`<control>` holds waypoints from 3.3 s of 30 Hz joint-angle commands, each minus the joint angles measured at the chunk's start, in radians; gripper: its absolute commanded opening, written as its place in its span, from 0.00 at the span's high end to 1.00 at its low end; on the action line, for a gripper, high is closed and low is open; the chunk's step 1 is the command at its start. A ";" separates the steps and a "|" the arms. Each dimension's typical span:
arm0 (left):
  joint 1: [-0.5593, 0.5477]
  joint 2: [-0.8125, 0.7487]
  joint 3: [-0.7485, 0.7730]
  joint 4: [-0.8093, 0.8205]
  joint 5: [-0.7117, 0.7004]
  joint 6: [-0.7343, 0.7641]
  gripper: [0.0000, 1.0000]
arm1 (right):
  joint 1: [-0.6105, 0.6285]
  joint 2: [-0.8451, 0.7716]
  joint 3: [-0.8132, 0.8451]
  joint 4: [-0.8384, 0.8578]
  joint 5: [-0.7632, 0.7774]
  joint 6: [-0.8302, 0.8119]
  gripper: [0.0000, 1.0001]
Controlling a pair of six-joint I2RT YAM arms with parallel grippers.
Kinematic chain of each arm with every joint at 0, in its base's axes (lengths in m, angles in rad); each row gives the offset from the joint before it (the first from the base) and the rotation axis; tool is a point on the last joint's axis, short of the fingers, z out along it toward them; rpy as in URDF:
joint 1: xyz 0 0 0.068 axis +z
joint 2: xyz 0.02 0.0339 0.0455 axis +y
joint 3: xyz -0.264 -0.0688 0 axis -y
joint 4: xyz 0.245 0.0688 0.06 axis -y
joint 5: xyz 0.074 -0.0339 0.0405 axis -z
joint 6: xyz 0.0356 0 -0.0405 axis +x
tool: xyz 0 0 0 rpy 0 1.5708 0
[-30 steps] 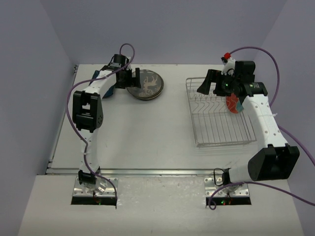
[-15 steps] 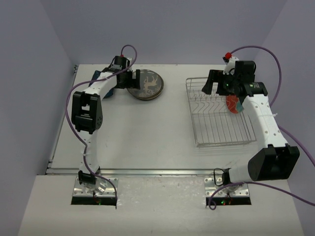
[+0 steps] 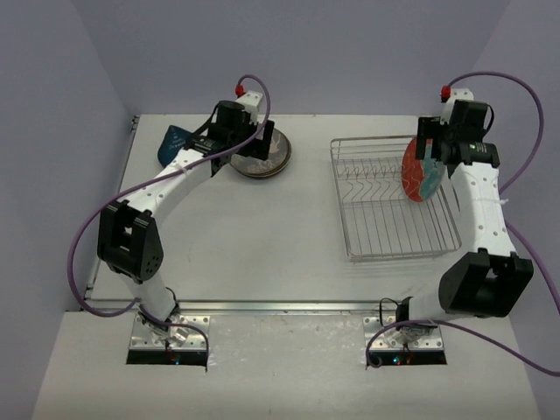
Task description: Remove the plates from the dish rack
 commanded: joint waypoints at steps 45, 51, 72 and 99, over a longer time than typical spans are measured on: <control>0.009 0.041 -0.041 0.039 -0.044 0.042 0.00 | -0.219 0.305 0.340 -0.043 -0.362 -0.036 1.00; 0.009 0.052 -0.013 0.019 -0.052 0.034 0.00 | -0.138 0.258 0.399 -0.023 -0.227 -0.161 1.00; 0.055 -0.094 -0.058 0.098 0.312 -0.070 0.00 | -0.052 0.116 0.580 -0.173 -0.374 -0.034 1.00; 0.028 -0.119 -0.350 0.652 1.089 -0.651 0.50 | 0.324 -0.007 0.068 0.176 -1.119 0.458 1.00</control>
